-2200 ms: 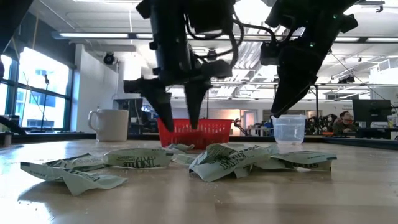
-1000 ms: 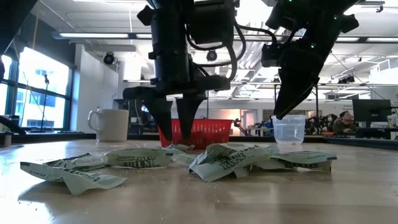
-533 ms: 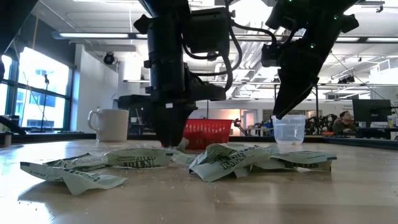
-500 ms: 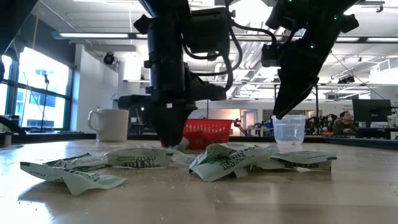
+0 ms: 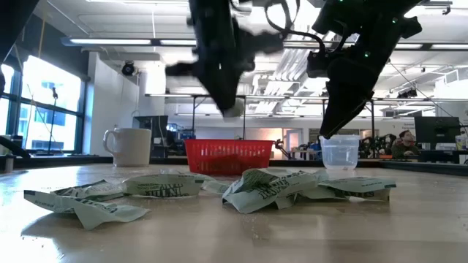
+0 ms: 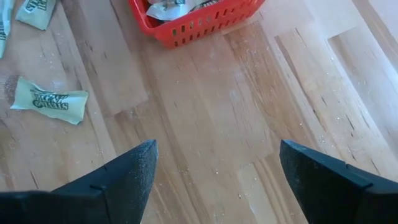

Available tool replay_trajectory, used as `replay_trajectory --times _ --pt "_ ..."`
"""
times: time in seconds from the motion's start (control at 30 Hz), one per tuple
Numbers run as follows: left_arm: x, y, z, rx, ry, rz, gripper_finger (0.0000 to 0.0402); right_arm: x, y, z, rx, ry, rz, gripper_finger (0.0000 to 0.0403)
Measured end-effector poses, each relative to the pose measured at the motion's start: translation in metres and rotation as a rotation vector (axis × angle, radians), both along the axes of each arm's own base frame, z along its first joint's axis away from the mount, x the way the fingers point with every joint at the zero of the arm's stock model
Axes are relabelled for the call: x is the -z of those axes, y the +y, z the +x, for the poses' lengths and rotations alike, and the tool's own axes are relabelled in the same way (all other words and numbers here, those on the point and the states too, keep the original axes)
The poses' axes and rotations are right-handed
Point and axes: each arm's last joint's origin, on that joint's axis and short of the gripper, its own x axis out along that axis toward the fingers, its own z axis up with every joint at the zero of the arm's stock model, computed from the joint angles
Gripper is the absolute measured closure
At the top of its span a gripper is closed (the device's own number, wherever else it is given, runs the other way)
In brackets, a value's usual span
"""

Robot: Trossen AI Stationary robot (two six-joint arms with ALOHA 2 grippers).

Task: Pick and place items into bin
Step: Put the stevia packet into the red bin

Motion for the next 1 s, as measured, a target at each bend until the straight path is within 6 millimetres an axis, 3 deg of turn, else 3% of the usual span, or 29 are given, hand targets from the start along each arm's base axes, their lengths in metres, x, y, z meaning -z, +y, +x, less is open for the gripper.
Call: replay_trajectory --times 0.1,0.17,0.33,0.43,0.53,0.67,0.8,0.9,1.0 --pt "-0.025 0.017 0.001 0.013 0.006 0.149 0.0369 0.000 0.000 0.000 -0.004 -0.002 -0.007 0.0075" --pt "-0.031 0.036 0.002 0.049 0.014 0.201 0.0369 0.000 0.000 0.000 -0.004 0.001 -0.008 0.0075" --pt "-0.008 0.076 0.012 0.097 0.025 0.060 0.0314 0.000 0.000 0.000 -0.004 0.004 -0.011 0.0075" --pt "-0.001 0.083 0.011 0.084 0.036 -0.081 0.0265 0.000 0.000 -0.001 -0.003 0.006 -0.012 0.0075" --pt "0.001 0.081 0.003 0.073 0.121 -0.094 0.0221 0.000 0.000 -0.001 -0.002 0.011 -0.011 0.0075" --pt "-0.010 0.059 -0.016 0.060 0.252 -0.094 0.0179 0.000 0.000 -0.001 -0.003 0.015 -0.012 0.0075" --pt "-0.019 0.005 -0.026 0.090 0.286 -0.077 0.0157 0.001 0.000 -0.001 -0.019 0.022 -0.022 0.0075" --pt "-0.007 -0.028 -0.022 0.060 0.237 -0.090 0.0151 0.000 0.000 -0.001 -0.029 0.019 -0.032 0.0075" --pt "0.011 -0.047 -0.021 -0.074 0.201 -0.114 0.0149 0.000 0.000 0.000 -0.042 0.017 -0.040 0.0075"
